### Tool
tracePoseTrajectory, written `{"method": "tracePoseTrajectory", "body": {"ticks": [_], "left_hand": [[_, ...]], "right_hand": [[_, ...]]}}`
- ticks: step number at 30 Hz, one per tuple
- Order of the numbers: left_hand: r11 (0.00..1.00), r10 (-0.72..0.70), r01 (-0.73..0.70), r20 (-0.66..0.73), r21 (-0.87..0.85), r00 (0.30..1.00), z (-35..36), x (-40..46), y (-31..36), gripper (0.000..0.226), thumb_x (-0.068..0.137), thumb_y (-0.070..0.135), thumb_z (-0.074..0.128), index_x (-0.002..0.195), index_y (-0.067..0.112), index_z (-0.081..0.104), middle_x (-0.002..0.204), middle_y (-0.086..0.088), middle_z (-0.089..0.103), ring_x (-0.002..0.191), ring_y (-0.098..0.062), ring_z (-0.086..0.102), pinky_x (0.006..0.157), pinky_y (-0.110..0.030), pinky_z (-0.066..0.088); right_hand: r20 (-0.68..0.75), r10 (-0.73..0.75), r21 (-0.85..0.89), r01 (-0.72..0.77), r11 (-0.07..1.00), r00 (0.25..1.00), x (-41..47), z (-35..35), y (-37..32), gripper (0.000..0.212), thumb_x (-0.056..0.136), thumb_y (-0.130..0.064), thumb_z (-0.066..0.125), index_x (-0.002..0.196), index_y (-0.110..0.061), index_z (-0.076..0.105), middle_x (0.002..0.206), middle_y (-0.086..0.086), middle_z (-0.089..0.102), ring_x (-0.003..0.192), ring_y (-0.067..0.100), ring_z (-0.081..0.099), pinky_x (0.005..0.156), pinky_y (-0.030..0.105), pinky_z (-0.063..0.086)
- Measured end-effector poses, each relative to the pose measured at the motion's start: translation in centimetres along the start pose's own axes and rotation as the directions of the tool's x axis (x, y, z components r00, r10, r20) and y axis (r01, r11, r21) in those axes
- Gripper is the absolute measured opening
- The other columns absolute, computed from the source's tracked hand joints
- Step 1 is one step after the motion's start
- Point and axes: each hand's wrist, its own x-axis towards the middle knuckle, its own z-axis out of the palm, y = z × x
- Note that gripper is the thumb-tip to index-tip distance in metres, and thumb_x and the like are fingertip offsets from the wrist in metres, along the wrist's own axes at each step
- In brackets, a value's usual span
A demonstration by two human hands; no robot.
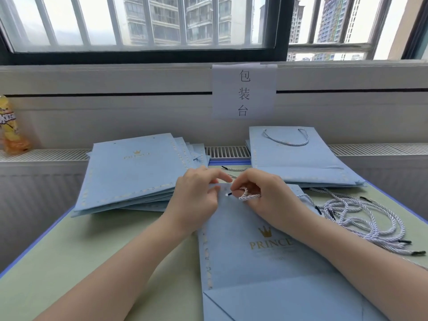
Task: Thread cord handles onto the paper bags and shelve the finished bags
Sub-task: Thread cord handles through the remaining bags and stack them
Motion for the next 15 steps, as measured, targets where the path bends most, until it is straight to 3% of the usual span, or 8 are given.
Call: {"method": "tracePoseTrajectory", "body": {"ticks": [4, 8, 11, 15], "left_hand": [[0.978, -0.058, 0.054, -0.016, -0.202, 0.998, -1.1, 0.2, 0.6, 0.031, 0.087, -0.007, 0.051, 0.088, 0.017, 0.071, 0.068, 0.017, 0.057, 0.068, 0.003, 0.053, 0.062, -0.008, 0.036], [0.966, -0.064, 0.06, -0.011, -0.25, 0.998, -1.5, 0.2, 1.0, 0.027, 0.089, -0.006, 0.052, 0.088, 0.013, 0.071, 0.058, 0.026, 0.057, 0.062, 0.009, 0.053, 0.058, -0.004, 0.035], [0.969, -0.054, 0.047, -0.021, -0.243, 0.998, -1.5, 0.2, 1.3, 0.025, 0.089, -0.005, 0.053, 0.09, 0.011, 0.072, 0.068, 0.022, 0.059, 0.067, 0.012, 0.054, 0.063, -0.002, 0.036], [0.974, -0.052, 0.045, -0.022, -0.22, 0.998, -1.4, 0.1, 1.3, 0.023, 0.091, -0.002, 0.053, 0.092, 0.011, 0.071, 0.07, 0.02, 0.056, 0.064, 0.014, 0.053, 0.061, -0.002, 0.035]], "right_hand": [[-0.023, -0.115, -0.059, 0.113, 0.992, 0.993, 0.0, -0.2, -0.4, 0.021, 0.072, 0.008, 0.068, 0.083, -0.01, 0.065, 0.077, -0.001, 0.063, 0.069, 0.011, 0.052, 0.062, 0.017, 0.043], [-0.016, -0.175, -0.088, 0.173, 0.981, 0.984, -0.1, 0.1, -0.8, 0.018, 0.073, 0.004, 0.066, 0.084, -0.01, 0.064, 0.077, 0.0, 0.057, 0.064, 0.01, 0.047, 0.059, 0.022, 0.042], [0.014, -0.214, -0.139, 0.214, 0.967, 0.977, -0.1, 0.3, -0.9, 0.021, 0.071, 0.007, 0.067, 0.085, -0.009, 0.064, 0.077, 0.0, 0.056, 0.063, 0.012, 0.047, 0.057, 0.026, 0.042], [0.02, -0.234, -0.08, 0.235, 0.969, 0.972, -0.1, 0.2, -1.1, 0.016, 0.075, 0.001, 0.067, 0.088, -0.007, 0.069, 0.08, 0.002, 0.063, 0.068, 0.01, 0.052, 0.061, 0.021, 0.044]]}}
